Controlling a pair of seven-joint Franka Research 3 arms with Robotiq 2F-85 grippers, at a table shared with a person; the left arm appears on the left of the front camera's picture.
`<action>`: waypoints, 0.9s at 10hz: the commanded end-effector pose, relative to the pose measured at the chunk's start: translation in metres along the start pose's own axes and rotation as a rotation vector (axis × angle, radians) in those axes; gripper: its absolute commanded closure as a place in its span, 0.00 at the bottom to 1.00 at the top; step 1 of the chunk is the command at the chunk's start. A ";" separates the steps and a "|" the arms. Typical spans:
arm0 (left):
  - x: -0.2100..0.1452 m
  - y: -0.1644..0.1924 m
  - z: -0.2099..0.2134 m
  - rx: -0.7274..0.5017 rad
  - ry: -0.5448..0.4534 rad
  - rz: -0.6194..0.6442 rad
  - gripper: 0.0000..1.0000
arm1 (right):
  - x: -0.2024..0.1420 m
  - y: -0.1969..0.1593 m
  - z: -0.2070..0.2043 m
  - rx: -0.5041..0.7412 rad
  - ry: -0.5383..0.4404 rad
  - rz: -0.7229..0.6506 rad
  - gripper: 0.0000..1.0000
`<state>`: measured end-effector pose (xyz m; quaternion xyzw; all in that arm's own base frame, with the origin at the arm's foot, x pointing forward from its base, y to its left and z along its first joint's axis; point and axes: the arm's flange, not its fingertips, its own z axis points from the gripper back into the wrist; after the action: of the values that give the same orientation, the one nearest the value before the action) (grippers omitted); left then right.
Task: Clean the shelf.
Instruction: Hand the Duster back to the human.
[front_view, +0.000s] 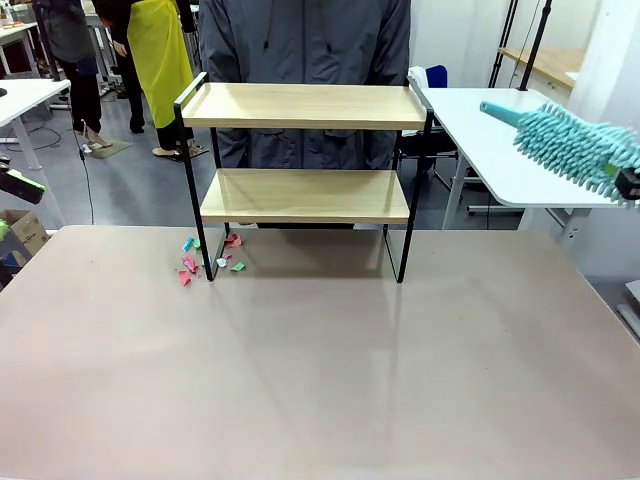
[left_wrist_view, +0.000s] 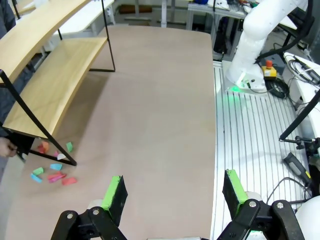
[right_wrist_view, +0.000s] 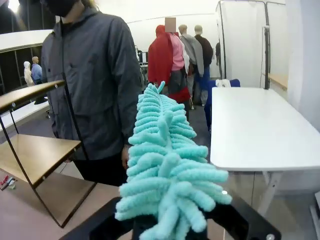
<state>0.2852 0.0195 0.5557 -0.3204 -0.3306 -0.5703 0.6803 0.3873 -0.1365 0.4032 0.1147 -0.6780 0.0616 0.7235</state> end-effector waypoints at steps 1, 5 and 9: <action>0.001 0.001 0.000 -0.004 -0.027 -0.020 0.00 | -0.012 0.011 0.002 -0.037 -0.068 0.053 0.84; 0.001 0.001 0.000 -0.004 -0.027 -0.020 0.00 | 0.000 0.000 0.000 0.000 0.000 0.000 0.84; 0.001 0.001 0.000 -0.004 -0.027 -0.020 0.00 | 0.000 0.000 0.000 0.000 0.000 0.000 0.84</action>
<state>0.2851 0.0196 0.5557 -0.3202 -0.3310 -0.5709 0.6797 0.3885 -0.1372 0.3983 0.1146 -0.6788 0.0608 0.7228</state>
